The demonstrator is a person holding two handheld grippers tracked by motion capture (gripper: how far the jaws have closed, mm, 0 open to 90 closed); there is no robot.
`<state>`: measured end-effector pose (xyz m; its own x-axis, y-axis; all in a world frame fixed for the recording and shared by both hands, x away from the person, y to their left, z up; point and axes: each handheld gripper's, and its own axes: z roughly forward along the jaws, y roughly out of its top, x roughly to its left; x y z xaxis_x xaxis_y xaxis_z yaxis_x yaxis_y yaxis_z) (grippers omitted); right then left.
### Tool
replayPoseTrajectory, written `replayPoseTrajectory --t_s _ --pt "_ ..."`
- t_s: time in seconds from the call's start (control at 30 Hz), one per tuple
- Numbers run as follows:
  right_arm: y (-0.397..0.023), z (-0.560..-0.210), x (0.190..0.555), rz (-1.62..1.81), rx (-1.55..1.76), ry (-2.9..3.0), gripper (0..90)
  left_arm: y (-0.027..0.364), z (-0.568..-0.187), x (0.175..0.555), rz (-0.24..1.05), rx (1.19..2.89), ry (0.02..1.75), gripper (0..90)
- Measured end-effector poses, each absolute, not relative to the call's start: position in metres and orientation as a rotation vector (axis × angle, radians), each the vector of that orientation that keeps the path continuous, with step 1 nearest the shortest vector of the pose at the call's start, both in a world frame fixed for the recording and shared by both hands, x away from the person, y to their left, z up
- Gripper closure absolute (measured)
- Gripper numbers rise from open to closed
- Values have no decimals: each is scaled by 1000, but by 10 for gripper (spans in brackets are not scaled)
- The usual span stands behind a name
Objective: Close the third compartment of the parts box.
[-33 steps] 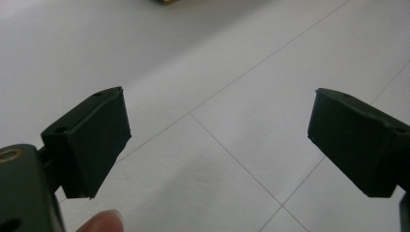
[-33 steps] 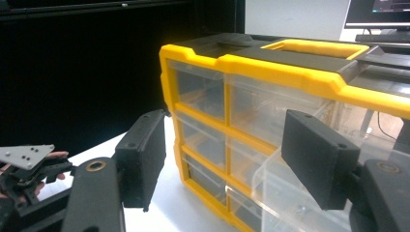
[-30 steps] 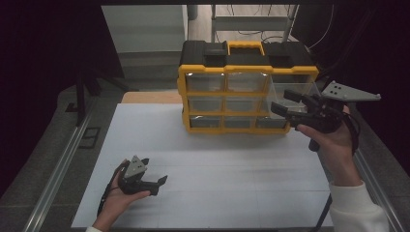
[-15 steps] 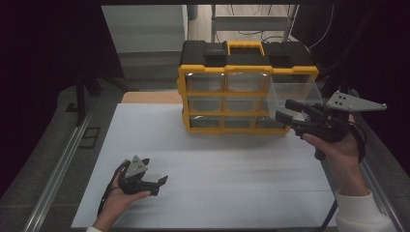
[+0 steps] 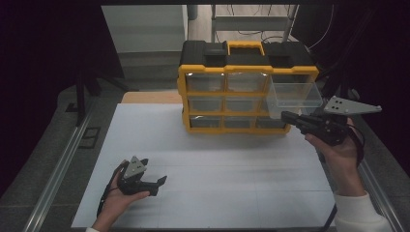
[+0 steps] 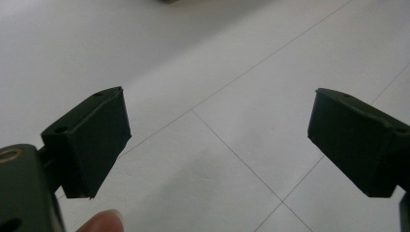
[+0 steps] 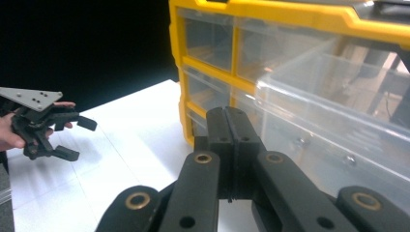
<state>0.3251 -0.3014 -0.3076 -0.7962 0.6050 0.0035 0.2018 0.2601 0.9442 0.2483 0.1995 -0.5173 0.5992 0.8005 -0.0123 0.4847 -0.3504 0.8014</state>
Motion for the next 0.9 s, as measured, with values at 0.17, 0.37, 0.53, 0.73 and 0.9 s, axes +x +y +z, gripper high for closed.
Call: replayPoseTrajectory --t_s 0.17,0.37,0.53,0.73,0.9 --pt "-311 -314 333 1562 773 2184 900 200 -517 248 494 2017 1017 83" --pt "-322 -323 346 1592 829 2179 900 200 -518 248 496 2015 1016 83" --pt "-325 -327 352 1596 849 2164 900 199 -518 248 496 2021 1014 83" --pt "-326 -328 358 1606 870 2141 900 199 -518 248 499 2017 1017 83" --pt "-325 -328 362 1608 867 2137 900 200 -518 247 500 2016 1019 83"
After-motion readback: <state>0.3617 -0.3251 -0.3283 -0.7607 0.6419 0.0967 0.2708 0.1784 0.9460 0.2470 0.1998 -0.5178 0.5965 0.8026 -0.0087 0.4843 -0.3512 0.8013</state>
